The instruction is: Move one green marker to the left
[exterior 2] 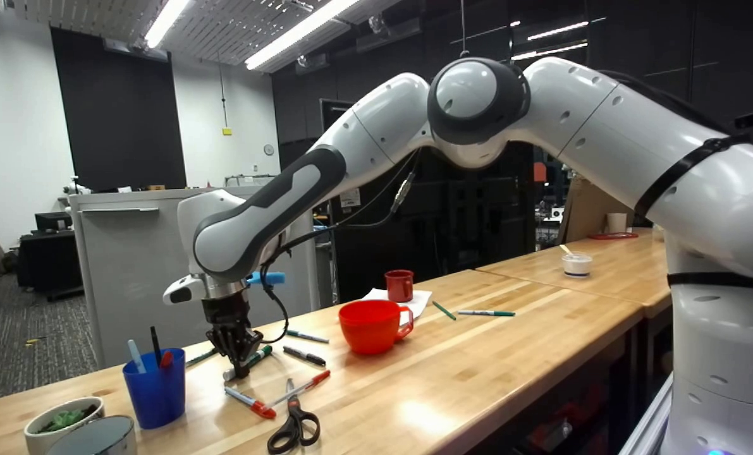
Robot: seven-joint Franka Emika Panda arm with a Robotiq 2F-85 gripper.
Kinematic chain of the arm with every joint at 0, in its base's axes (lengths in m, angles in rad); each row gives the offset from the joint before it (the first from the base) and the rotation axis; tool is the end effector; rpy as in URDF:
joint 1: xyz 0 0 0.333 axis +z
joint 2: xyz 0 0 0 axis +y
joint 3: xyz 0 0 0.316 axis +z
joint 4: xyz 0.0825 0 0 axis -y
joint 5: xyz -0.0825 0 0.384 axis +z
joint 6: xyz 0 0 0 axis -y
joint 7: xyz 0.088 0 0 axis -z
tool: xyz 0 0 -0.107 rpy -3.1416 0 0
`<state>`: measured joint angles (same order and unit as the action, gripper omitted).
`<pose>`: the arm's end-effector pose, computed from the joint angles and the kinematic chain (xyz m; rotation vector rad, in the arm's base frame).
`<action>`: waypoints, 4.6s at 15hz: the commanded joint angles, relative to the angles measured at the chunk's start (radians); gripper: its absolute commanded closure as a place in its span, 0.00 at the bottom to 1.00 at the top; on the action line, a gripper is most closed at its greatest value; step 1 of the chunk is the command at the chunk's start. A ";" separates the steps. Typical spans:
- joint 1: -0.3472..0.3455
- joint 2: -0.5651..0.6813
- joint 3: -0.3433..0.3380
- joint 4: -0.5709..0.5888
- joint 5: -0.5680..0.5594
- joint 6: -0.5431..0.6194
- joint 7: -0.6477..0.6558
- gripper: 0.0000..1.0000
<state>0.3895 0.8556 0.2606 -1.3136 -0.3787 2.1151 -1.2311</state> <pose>0.6263 0.3981 0.2321 1.6385 2.5461 -0.0859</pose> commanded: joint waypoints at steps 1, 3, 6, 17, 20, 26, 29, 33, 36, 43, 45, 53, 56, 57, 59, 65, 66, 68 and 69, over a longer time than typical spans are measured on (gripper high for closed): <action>0.019 0.047 -0.009 0.085 0.016 -0.035 -0.013 1.00; 0.022 0.062 -0.011 0.112 0.017 -0.043 -0.013 1.00; 0.027 0.082 -0.013 0.148 0.018 -0.057 -0.014 1.00; 0.006 -0.001 -0.003 0.089 -0.008 -0.036 0.010 1.00; -0.003 -0.088 -0.003 0.014 -0.012 -0.023 0.030 1.00; -0.020 -0.278 0.006 -0.149 0.006 -0.023 0.076 1.00; -0.028 -0.366 0.019 -0.232 0.025 -0.014 0.091 1.00; -0.031 -0.438 0.027 -0.304 0.039 -0.001 0.084 1.00; -0.033 -0.431 0.023 -0.302 0.024 0.003 0.059 1.00; -0.039 -0.351 0.018 -0.230 0.017 -0.011 -0.027 0.74; -0.040 -0.366 0.028 -0.243 0.019 -0.006 -0.074 0.64; -0.049 -0.513 0.012 -0.316 0.058 -0.100 0.037 0.09; -0.103 -0.604 -0.009 -0.383 0.088 -0.137 0.123 0.00; -0.125 -0.634 -0.017 -0.410 0.103 -0.142 0.146 0.00; -0.175 -0.700 -0.041 -0.468 0.134 -0.149 0.179 0.00; -0.278 -0.806 -0.127 -0.561 0.169 -0.151 0.327 0.00; -0.285 -0.808 -0.136 -0.561 0.164 -0.149 0.369 0.00; -0.286 -0.769 -0.135 -0.522 0.153 -0.154 0.338 0.00; -0.289 -0.770 -0.139 -0.523 0.153 -0.154 0.343 0.00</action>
<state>0.0992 0.0852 0.1221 -1.8389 -0.2258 1.9634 -0.8881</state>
